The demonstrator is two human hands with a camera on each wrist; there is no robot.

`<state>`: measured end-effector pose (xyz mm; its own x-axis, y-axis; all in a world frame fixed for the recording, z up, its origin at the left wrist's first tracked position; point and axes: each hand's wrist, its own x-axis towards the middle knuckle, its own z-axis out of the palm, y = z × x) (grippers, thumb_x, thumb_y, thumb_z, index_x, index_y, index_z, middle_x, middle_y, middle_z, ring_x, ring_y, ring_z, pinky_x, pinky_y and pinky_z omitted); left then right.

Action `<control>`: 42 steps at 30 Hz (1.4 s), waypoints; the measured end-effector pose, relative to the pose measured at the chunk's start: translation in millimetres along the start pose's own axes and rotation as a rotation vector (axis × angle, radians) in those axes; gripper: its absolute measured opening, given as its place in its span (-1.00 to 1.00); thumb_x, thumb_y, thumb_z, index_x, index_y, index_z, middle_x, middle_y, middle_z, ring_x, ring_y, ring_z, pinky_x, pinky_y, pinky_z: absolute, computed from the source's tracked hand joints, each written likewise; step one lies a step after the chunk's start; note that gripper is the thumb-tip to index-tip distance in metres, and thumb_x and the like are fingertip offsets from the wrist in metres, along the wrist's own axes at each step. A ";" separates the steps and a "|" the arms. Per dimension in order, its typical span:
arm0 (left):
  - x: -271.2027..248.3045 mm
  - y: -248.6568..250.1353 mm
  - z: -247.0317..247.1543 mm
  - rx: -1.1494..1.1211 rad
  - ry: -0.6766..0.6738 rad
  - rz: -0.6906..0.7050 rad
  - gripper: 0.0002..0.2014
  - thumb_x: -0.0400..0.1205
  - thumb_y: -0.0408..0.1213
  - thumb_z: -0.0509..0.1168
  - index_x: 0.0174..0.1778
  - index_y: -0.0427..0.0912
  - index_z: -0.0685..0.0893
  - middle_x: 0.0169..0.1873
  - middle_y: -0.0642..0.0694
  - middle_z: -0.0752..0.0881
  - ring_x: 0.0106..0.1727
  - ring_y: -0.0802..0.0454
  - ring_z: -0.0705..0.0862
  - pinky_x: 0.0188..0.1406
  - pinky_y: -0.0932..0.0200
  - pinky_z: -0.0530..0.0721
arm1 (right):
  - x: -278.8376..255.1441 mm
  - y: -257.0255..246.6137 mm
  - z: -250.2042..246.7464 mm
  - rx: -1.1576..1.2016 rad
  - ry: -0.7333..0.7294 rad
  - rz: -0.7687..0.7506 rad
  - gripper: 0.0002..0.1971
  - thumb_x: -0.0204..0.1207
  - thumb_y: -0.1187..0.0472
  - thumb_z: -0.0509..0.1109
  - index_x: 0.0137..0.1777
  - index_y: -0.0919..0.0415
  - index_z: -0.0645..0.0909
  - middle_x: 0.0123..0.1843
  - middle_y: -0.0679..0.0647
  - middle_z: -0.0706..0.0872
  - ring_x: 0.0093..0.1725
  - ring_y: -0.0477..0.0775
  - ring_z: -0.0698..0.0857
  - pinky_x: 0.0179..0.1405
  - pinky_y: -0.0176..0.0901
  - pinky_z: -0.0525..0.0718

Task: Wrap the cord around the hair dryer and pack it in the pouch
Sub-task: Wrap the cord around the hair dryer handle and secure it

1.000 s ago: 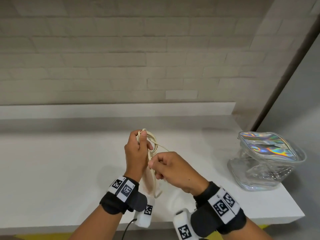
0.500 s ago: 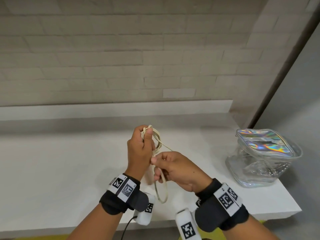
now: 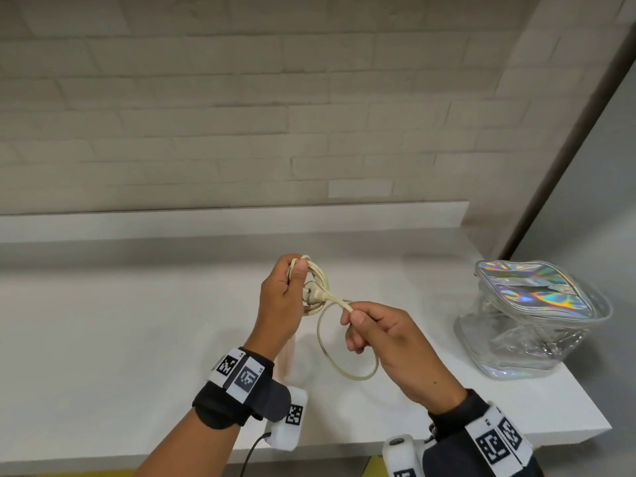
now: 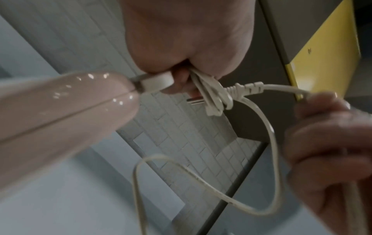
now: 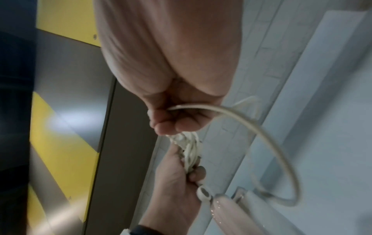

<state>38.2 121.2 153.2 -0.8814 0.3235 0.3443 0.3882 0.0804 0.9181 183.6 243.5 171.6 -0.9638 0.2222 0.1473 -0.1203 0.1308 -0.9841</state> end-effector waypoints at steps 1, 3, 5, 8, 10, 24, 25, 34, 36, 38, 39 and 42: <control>0.5 0.0 -0.1 -0.022 -0.024 -0.019 -0.83 0.75 -0.13 0.12 -0.03 0.07 0.63 -0.17 -0.04 0.73 -0.19 0.19 0.65 -0.22 0.41 0.57 | -1.0 4.2 -3.1 0.031 0.007 -0.010 -0.74 0.65 0.12 0.21 -0.14 0.12 0.70 -0.43 -0.02 0.60 -0.30 0.01 0.60 -0.16 -0.23 0.59; 0.4 1.2 0.7 -0.078 -0.084 -0.057 -0.82 0.75 -0.14 0.14 0.12 0.03 0.65 -0.08 -0.04 0.79 -0.13 0.10 0.71 -0.20 0.38 0.63 | -2.8 14.1 -11.2 0.074 0.031 -0.007 -0.74 0.61 0.01 0.24 -0.14 0.10 0.69 -0.41 -0.03 0.58 -0.27 0.04 0.57 -0.11 -0.19 0.55; -1.6 2.6 2.9 -0.098 -0.146 -0.069 -0.79 0.75 -0.18 0.16 0.24 0.05 0.63 -0.05 0.02 0.80 -0.08 0.14 0.74 -0.11 0.38 0.65 | -5.3 23.9 -19.5 0.123 0.034 0.016 -0.70 0.54 -0.10 0.28 -0.14 0.12 0.68 -0.41 -0.04 0.55 -0.26 0.06 0.55 -0.09 -0.14 0.51; -7.0 5.0 7.7 -0.046 -0.194 -0.039 -0.82 0.75 -0.19 0.17 0.12 0.07 0.67 -0.14 0.09 0.77 -0.16 0.20 0.70 -0.08 0.33 0.62 | -11.4 35.3 -26.7 0.400 -0.034 0.072 -0.66 0.42 -0.14 0.49 -0.16 0.17 0.68 -0.43 0.00 0.47 -0.33 0.02 0.51 -0.16 -0.18 0.52; -10.7 7.1 12.2 -0.042 -0.255 -0.053 -0.82 0.76 -0.16 0.13 0.10 0.01 0.65 -0.21 0.07 0.69 -0.24 0.21 0.62 -0.14 0.32 0.58 | -13.6 36.8 -26.7 0.667 -0.095 0.123 -0.67 0.34 -0.08 0.61 -0.18 0.19 0.68 -0.46 -0.02 0.42 -0.43 -0.03 0.46 -0.25 -0.24 0.53; -11.9 6.0 5.9 -0.386 -0.001 -0.454 -0.75 0.78 -0.17 0.08 -0.07 -0.10 0.64 -0.28 -0.03 0.60 -0.29 0.03 0.52 -0.32 0.21 0.48 | 7.3 53.3 -44.4 1.109 0.144 0.141 -0.76 0.68 0.13 0.13 -0.14 0.10 0.58 -0.44 -0.07 0.39 -0.47 -0.09 0.43 -0.35 -0.25 0.55; -12.1 5.3 2.0 -0.324 -0.013 -0.399 -0.75 0.78 -0.17 0.06 -0.07 -0.11 0.62 -0.30 -0.02 0.58 -0.29 0.03 0.50 -0.34 0.20 0.46 | 10.0 57.6 -51.4 1.041 0.226 0.202 -0.74 0.70 0.16 0.09 -0.15 0.12 0.55 -0.44 -0.06 0.37 -0.49 -0.09 0.41 -0.42 -0.26 0.53; -22.8 7.5 14.4 0.032 -0.204 -0.119 -0.84 0.76 -0.09 0.08 0.02 0.00 0.54 -0.22 0.01 0.65 -0.44 0.25 0.45 -0.33 0.25 0.50 | 40.4 106.5 -46.2 -0.133 0.293 0.483 -0.75 0.64 0.33 0.19 -0.12 0.32 0.71 -0.40 0.14 0.60 -0.40 0.07 0.58 -0.39 -0.21 0.54; -22.2 6.5 12.9 0.037 -0.203 -0.113 -0.86 0.76 -0.10 0.09 0.07 0.08 0.55 -0.23 -0.01 0.64 -0.47 0.21 0.43 -0.40 0.21 0.50 | 46.4 108.6 -41.9 -0.213 0.248 0.503 -0.69 0.62 0.34 0.20 -0.35 0.27 0.63 -0.42 0.11 0.61 -0.41 0.05 0.59 -0.36 -0.20 0.53; -21.5 5.2 11.7 0.019 -0.190 -0.124 -0.84 0.76 -0.11 0.09 0.12 0.14 0.57 -0.23 -0.03 0.63 -0.49 0.17 0.42 -0.51 0.19 0.49 | 51.7 104.4 -37.1 -0.343 0.207 0.474 -0.68 0.60 0.33 0.15 -0.42 0.18 0.46 -0.37 0.06 0.56 -0.31 0.06 0.54 -0.23 -0.17 0.46; -21.4 4.7 11.6 0.023 -0.173 -0.119 -0.84 0.76 -0.11 0.09 0.10 0.13 0.58 -0.22 -0.04 0.63 -0.49 0.18 0.43 -0.55 0.24 0.49 | 52.2 97.8 -33.7 -0.450 0.202 0.444 -0.73 0.63 0.28 0.14 -0.33 0.13 0.46 -0.26 0.03 0.54 -0.20 0.04 0.50 -0.14 -0.17 0.44; -21.7 3.5 14.9 0.057 -0.103 -0.081 -0.86 0.76 -0.15 0.10 0.00 0.06 0.56 -0.26 -0.07 0.64 -0.44 0.25 0.48 -0.55 0.44 0.47 | 46.6 63.8 -14.7 -0.570 0.258 0.235 -0.74 0.73 0.05 0.11 0.22 0.03 0.60 0.11 -0.15 0.54 0.13 -0.13 0.52 0.24 -0.17 0.49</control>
<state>62.7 128.5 146.0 -0.8791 0.4089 0.2447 0.3340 0.1623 0.9285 134.6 276.4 117.1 -0.8528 0.5217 0.0245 0.2985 0.5254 -0.7968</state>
